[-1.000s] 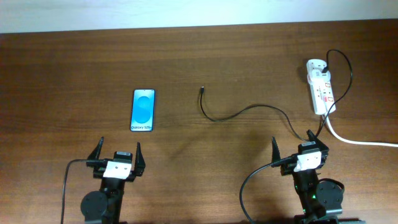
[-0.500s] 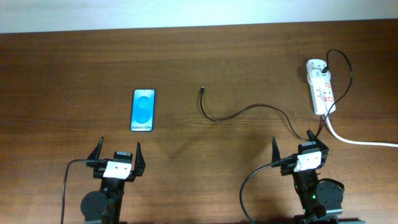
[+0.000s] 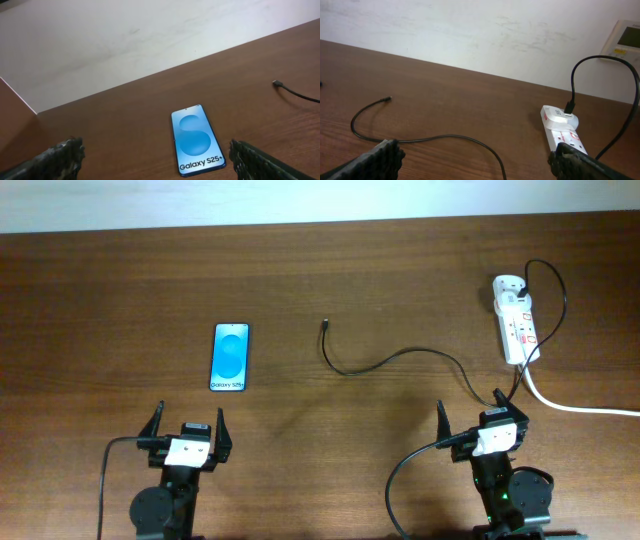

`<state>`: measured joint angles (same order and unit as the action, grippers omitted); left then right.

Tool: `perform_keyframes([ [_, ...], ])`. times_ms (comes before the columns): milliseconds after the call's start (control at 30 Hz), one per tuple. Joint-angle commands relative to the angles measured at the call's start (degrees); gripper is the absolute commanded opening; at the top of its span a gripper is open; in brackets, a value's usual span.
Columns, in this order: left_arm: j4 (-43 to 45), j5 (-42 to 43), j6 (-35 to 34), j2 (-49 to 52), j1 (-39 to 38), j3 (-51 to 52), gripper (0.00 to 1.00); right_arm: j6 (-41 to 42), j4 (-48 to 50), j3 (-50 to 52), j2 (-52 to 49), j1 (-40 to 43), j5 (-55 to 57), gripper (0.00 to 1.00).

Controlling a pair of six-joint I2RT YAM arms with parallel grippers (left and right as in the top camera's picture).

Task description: Plug charger to phone and switch on socket

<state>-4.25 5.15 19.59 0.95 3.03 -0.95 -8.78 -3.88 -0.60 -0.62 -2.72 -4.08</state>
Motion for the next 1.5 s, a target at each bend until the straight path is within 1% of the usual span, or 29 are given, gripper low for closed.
perform_keyframes([
  [0, 1.49, 6.36, 0.63, -0.61, 0.13, 0.42, 0.99, 0.66, -0.37, 0.28, 0.31, -0.22, -0.15, 0.98],
  [33, 2.19, 9.31, 0.59, -0.61, 0.13, 0.42, 0.99, 0.66, -0.37, 0.28, 0.31, -0.22, -0.15, 0.98],
  [67, 2.43, 9.90, -0.39, -0.61, 0.13, 0.28, 0.99, 0.66, -0.37, 0.28, 0.31, -0.22, -0.15, 0.98],
  [167, 2.47, 10.12, -3.69, -0.55, 0.13, -0.63, 0.99, 0.66, -0.37, 0.28, 0.31, -0.22, -0.15, 0.98],
  [233, 2.47, 10.45, -3.69, 0.13, 0.13, -1.84, 0.99, 0.66, -0.37, 0.28, 0.31, -0.22, -0.15, 0.99],
  [300, 2.47, 10.97, -3.69, 1.92, 0.13, -3.82, 0.99, 0.66, -0.37, 0.28, 0.31, -0.22, -0.15, 0.98],
  [400, 2.47, 12.09, -3.69, 7.34, 0.13, -8.31, 0.99, 0.66, -0.37, 0.28, 0.31, -0.22, -0.15, 0.98],
  [467, 2.51, 12.28, -3.69, 11.91, 0.13, -11.26, 0.99, 0.66, -0.37, 0.28, 0.31, -0.22, -0.15, 0.98],
  [533, 2.56, 13.84, -3.69, 19.45, 0.13, -16.26, 0.99, 0.66, -0.37, 0.28, 0.31, -0.22, -0.15, 0.98],
  [600, 3.19, 15.54, -3.69, 24.87, 0.13, -19.56, 0.99, 0.66, -0.37, 0.28, 0.31, -0.22, -0.15, 0.98],
  [733, 3.28, 21.07, -3.69, 39.76, 0.13, -29.22, 0.99, 0.66, -0.37, 0.28, 0.31, -0.22, -0.15, 0.98],
  [767, 2.25, 23.28, -3.69, 46.36, 0.13, -34.12, 0.99, 0.66, -0.37, 0.28, 0.31, -0.22, -0.15, 0.98],
  [800, 1.29, 23.71, -3.69, 48.81, 0.13, -36.17, 0.99, 0.66, -0.37, 0.28, 0.31, -0.22, -0.15, 0.98],
  [933, -9.49, 23.78, -3.67, 62.77, 0.13, -50.21, 0.99, 0.66, -0.37, 0.28, 0.31, -0.22, -0.15, 0.98],
  [967, -13.92, 23.78, -3.67, 67.87, 0.13, -55.78, 0.99, 0.66, -0.37, 0.28, 0.31, -0.22, -0.15, 0.98],
  [1100, -25.57, 23.50, -3.65, 80.08, 0.13, -69.77, 0.99, 0.66, -0.37, 0.28, 0.31, -0.22, -0.15, 0.98],
  [1167, -30.05, 23.30, -3.63, 84.96, 0.11, -75.21, 0.99, 0.66, -0.37, 0.28, 0.31, -0.22, -0.15, 0.98],
  [1333, -43.98, 17.75, -3.21, 96.87, 0.13, -89.55, 0.99, 0.66, -0.37, 0.28, 0.31, -0.22, -0.15, 0.98],
  [1467, -44.59, 17.94, -3.69, 98.44, 0.13, -90.18, 0.99, 0.66, -0.37, 0.28, 0.31, -0.22, -0.15, 0.98],
])
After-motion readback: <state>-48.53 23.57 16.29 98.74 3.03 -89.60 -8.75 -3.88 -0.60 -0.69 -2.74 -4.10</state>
